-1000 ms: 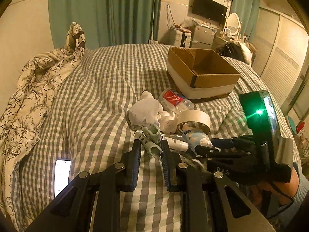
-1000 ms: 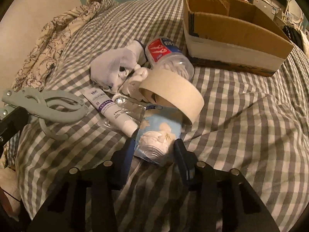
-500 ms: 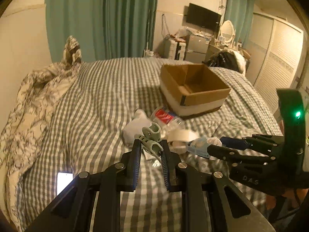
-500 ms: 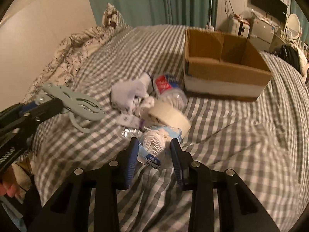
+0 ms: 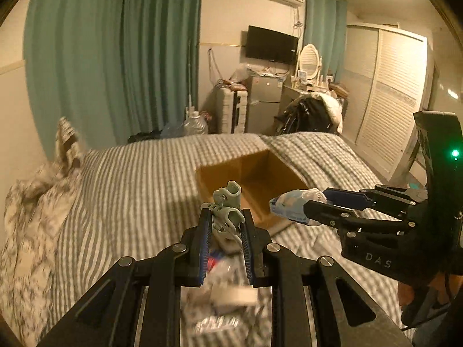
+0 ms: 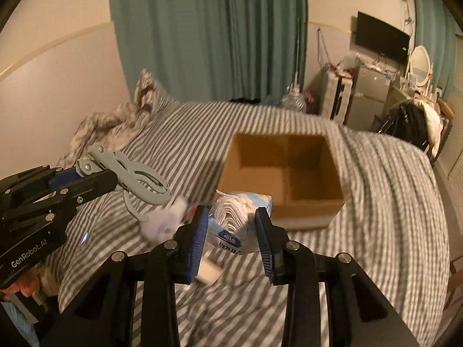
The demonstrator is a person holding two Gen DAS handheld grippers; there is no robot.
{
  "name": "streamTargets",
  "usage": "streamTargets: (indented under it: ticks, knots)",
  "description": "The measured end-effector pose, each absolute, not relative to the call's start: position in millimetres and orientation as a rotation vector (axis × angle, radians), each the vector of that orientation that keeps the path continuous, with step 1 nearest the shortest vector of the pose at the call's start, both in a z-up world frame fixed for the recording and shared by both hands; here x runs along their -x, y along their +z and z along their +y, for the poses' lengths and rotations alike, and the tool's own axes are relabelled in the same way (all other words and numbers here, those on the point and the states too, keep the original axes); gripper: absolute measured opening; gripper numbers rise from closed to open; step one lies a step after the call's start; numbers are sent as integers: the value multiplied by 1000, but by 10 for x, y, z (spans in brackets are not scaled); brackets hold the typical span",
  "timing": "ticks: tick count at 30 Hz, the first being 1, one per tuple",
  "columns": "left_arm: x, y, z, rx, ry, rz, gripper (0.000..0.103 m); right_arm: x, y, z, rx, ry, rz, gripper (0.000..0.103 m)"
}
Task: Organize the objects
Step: 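Carry the grey clip with the left gripper while the right gripper carries the blue packet into the box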
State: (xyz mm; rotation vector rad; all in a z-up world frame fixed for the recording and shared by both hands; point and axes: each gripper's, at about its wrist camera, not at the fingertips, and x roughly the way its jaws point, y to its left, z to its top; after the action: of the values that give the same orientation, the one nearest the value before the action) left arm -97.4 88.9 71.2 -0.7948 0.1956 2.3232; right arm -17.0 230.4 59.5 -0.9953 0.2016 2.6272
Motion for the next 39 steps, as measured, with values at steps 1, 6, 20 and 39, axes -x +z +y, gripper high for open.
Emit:
streamTargets:
  ticks: [1,6,20,39]
  knots:
    - [1037,731,981,791,2308,199,20,219,622,2384,984,2627,201,34]
    - [1481,721,1512,801,2277,208,20,470,686,2889,948,2604,225,34]
    - [2256,-46,2317,917,2236,288,16,1058,-25,3849,1050,2493,361,34]
    - [1915,479,1646,854,2334,285,72,499,686,3474,871,2491,300,73]
